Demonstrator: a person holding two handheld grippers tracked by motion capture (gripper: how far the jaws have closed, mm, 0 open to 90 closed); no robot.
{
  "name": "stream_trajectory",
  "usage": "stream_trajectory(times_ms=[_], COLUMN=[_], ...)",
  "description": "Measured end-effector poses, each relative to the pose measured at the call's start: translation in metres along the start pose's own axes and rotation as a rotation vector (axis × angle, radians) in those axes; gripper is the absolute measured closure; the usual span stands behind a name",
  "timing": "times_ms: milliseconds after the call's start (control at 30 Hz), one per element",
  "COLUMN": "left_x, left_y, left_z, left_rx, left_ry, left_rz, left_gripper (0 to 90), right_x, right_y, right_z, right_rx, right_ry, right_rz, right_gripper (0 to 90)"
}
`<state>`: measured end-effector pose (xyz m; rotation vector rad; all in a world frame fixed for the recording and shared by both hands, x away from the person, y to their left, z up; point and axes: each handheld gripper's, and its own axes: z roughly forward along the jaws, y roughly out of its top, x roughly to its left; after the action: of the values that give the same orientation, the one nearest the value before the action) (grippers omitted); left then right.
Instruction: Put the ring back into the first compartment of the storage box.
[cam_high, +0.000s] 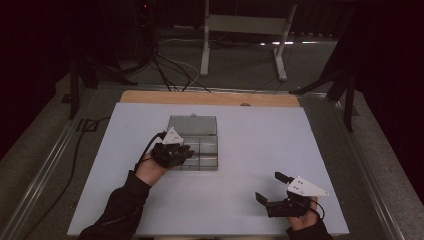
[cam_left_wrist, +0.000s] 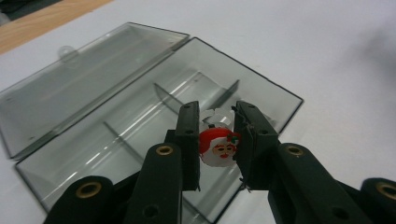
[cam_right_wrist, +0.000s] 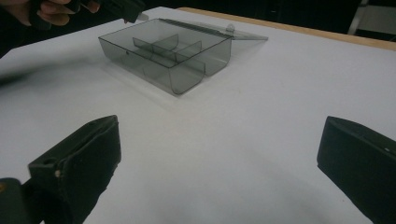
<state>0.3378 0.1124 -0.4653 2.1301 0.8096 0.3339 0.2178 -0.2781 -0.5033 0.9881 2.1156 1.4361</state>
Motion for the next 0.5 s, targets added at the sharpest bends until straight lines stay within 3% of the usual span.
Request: stream_trajectory(times_ms=[500], left_x=[0.024], left_y=[-0.007], left_z=[-0.005], left_rx=[-0.005], left_ry=[0.049], left_rz=[-0.054], left_gripper=[73.4], right_x=[0.0], right_y=[0.0], right_z=[0.0], right_rx=[-0.001], right_ry=[0.0], right_rz=[-0.001], right_gripper=[0.0])
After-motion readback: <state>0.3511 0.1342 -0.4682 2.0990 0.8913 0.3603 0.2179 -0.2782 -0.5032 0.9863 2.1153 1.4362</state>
